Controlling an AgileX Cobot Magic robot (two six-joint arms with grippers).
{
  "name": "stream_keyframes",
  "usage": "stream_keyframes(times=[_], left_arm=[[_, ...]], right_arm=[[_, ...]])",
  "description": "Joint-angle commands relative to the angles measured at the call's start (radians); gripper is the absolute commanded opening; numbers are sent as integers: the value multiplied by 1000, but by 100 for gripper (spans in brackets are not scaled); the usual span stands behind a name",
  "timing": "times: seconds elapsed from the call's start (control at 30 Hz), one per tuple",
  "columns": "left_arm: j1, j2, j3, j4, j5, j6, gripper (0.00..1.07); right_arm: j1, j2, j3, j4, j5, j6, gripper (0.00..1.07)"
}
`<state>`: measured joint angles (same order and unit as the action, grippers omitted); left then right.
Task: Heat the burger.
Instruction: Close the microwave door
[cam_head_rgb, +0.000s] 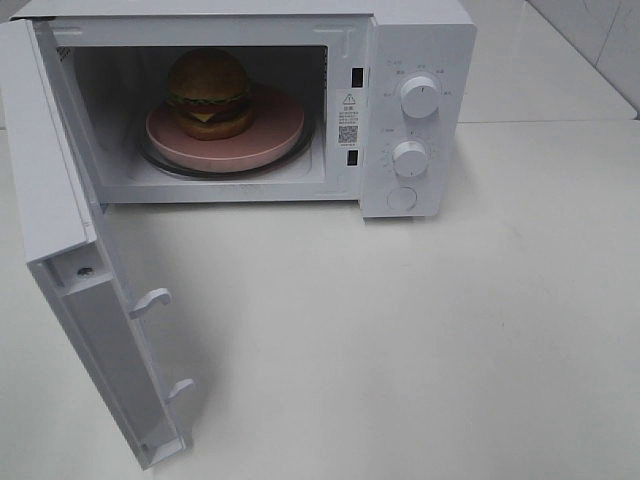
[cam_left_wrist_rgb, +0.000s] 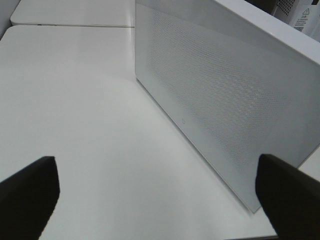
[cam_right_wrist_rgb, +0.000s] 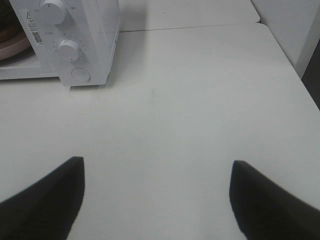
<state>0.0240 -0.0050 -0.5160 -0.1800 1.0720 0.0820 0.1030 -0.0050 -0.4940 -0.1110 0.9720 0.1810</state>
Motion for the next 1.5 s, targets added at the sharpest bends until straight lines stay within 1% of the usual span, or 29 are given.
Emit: stream_keyframes(times=[0.03,1.17,1.47,1.5], left_arm=[[-4,-15,2,-1,-7,-2,100],[-4,-14,2,-1,-7,-2,100],[-4,20,0,3,-11,-4,100],[-4,25,-3,3,-13,-4,99]], right_arm=[[-7,-26,2,-4,-7,-13,76],[-7,-26,2,-4,-7,-12,76],[-7,-26,2,-4,-7,-12,76],[-7,-26,2,-4,-7,-12,76]])
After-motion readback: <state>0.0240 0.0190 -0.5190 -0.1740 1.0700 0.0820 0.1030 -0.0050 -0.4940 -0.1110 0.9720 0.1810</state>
